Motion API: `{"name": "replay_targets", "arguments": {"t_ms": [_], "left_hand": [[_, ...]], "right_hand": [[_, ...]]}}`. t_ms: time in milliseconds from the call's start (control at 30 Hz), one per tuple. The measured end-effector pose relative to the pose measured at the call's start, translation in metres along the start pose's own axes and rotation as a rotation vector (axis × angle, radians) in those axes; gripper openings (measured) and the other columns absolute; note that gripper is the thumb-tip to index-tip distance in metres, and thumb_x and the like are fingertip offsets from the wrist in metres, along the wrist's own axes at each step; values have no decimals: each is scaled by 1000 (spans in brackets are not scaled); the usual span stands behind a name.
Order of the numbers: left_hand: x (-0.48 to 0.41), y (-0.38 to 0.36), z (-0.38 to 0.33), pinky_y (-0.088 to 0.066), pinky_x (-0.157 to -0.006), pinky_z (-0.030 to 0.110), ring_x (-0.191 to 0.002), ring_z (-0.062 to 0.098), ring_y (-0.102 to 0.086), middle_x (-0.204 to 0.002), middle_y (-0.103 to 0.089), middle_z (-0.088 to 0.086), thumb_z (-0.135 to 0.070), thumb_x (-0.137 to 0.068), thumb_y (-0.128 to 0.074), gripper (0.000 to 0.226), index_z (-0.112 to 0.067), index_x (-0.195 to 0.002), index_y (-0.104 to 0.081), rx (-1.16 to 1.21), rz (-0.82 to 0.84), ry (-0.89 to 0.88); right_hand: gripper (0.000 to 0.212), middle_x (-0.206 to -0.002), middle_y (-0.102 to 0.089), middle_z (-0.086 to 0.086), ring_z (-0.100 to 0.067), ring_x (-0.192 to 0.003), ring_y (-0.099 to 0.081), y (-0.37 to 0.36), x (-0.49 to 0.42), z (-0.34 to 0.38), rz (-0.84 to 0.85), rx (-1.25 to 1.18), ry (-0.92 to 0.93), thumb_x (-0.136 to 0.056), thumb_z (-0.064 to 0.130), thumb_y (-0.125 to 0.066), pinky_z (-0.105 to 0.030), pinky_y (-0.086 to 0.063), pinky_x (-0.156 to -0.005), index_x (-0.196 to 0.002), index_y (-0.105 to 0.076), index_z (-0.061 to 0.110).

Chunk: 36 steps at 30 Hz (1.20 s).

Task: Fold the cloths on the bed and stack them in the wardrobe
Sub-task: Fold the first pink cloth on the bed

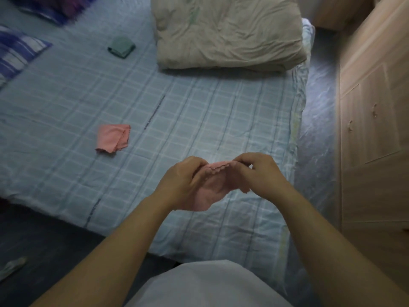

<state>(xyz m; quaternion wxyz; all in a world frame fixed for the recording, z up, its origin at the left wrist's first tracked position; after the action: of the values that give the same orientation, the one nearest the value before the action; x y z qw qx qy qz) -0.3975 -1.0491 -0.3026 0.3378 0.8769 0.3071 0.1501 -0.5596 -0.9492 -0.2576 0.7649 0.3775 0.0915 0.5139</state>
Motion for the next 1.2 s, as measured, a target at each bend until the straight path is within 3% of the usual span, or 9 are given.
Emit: {"name": "replay_targets", "arguments": {"t_ms": [200, 367, 500, 633, 767, 967, 1200], "left_hand": [[-4, 2, -4, -50, -73, 37, -80, 14, -62, -83, -68, -8, -41, -106, -51, 31, -21, -96, -72, 7, 41, -14], [-8, 4, -6, -48, -68, 36, -73, 17, -60, -75, -62, -11, -41, -109, -44, 30, -25, -91, -63, 15, 49, 3], [-12, 11, -15, -46, -70, 36, -79, 21, -63, -83, -66, -4, -40, -109, -43, 31, -20, -93, -61, 22, 19, 9], [-13, 16, -25, -45, -66, 33, -79, 15, -61, -84, -64, -8, -44, -106, -46, 27, -23, -95, -59, 43, 42, -6], [-19, 20, -27, -52, -70, 36, -80, 12, -63, -90, -61, -9, -32, -101, -54, 8, -26, -96, -56, 38, 85, -28], [-26, 30, -30, -50, -78, 34, -86, 13, -63, -89, -62, -16, -34, -106, -51, 17, -27, -100, -64, -30, 65, -84], [-30, 40, -23, -51, -86, 34, -95, 13, -63, -100, -69, -7, -27, -103, -56, 19, -20, -109, -72, -46, 19, -70]], "right_hand": [[25, -67, -72, 3, -19, -71, -70, -3, 4, -6, 34, -75, -79, -94, 30, -62, -42, -59, -77, -74, -75, 24], [27, -71, -68, 2, -14, -63, -59, 2, 5, -3, -23, -56, -70, -98, 34, -60, -32, -48, -62, -76, -68, 20], [27, -88, -69, -3, -23, -84, -62, 6, 4, 9, -55, 136, 30, -101, 31, -55, -41, -50, -79, -87, -67, 13], [22, -87, -63, 2, -25, -90, -60, 9, 2, 16, -44, 262, 101, -102, 28, -53, -52, -47, -87, -89, -65, 15], [20, -92, -61, 2, -22, -88, -58, 10, 3, 18, -19, 344, 151, -102, 29, -52, -48, -48, -84, -93, -65, 17], [21, -90, -60, 5, -20, -85, -57, 22, 4, 15, -107, 331, 147, -102, 35, -52, -39, -47, -78, -92, -62, 20], [26, -78, -53, 10, -16, -79, -54, 25, -2, 10, -89, 345, 162, -96, 45, -62, -34, -45, -76, -89, -68, 20]]}}
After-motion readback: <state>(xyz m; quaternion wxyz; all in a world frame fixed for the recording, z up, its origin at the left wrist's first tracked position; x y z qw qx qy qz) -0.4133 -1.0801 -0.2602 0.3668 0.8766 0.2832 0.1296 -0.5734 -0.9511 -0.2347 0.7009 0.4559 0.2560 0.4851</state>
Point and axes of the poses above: each hand's wrist, its own x-axis away from the middle knuckle, its own y-axis out of the back of the hand, z = x × y, the point moved 9 cm from there along -x, towards the middle knuckle
